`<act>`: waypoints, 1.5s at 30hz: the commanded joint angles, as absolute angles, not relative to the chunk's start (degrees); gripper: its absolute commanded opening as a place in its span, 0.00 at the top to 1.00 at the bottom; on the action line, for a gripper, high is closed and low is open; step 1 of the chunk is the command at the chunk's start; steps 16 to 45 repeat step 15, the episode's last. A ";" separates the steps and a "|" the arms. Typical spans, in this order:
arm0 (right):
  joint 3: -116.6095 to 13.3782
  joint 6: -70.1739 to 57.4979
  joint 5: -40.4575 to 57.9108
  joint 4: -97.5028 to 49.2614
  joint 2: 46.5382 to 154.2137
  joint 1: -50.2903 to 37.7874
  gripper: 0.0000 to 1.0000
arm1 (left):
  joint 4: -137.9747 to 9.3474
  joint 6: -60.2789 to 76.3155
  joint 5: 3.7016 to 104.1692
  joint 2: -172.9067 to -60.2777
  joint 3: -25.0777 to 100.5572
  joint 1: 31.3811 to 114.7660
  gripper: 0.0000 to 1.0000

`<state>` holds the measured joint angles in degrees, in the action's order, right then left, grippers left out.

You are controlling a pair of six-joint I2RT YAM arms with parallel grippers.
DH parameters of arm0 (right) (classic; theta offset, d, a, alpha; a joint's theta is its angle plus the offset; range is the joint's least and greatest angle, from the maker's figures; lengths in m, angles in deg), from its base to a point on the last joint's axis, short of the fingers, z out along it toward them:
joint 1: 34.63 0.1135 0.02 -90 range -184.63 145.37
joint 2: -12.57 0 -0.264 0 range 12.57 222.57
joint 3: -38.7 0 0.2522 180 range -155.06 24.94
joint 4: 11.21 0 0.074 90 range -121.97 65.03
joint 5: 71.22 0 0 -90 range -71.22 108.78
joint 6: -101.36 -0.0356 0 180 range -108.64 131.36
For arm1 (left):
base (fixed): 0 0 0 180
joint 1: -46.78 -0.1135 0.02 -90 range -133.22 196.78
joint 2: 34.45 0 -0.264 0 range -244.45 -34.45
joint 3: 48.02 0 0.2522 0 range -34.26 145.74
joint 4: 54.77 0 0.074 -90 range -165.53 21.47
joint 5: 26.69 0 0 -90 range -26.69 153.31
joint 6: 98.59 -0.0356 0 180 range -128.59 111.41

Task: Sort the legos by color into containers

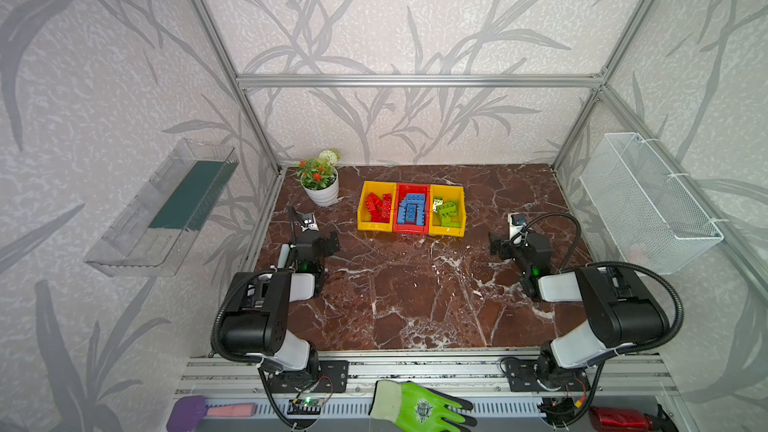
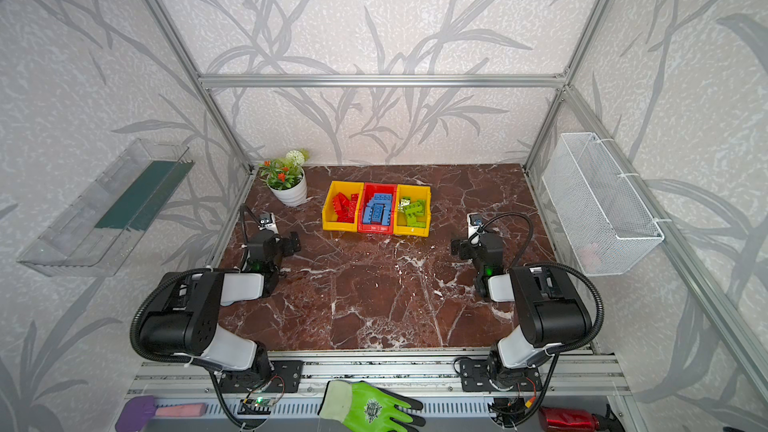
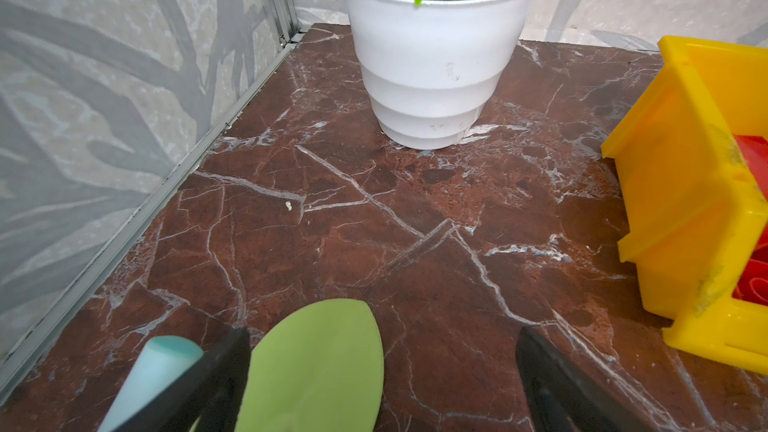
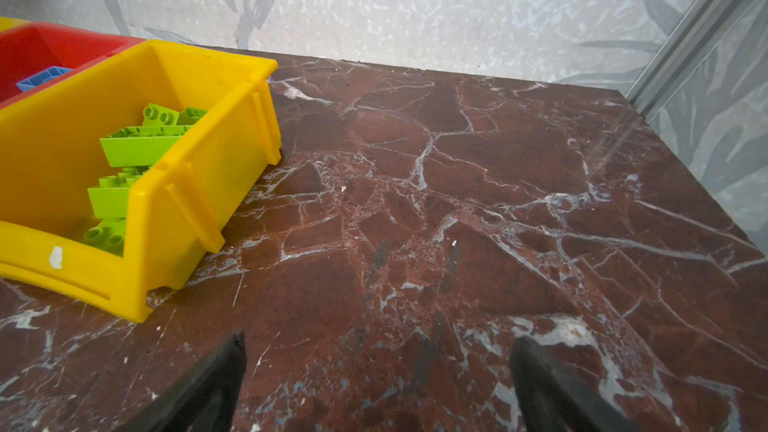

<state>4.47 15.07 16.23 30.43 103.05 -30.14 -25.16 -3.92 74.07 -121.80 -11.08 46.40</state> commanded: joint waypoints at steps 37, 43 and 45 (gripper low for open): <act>3.41 16.20 13.42 30.99 103.38 -30.50 0.01 | -23.90 -4.81 73.89 -121.46 -10.35 46.25 0.01; 3.41 16.20 13.42 30.99 103.38 -30.50 0.01 | -23.90 -4.81 73.89 -121.46 -10.35 46.25 0.01; 3.41 16.20 13.42 30.99 103.38 -30.50 0.01 | -23.90 -4.81 73.89 -121.46 -10.35 46.25 0.01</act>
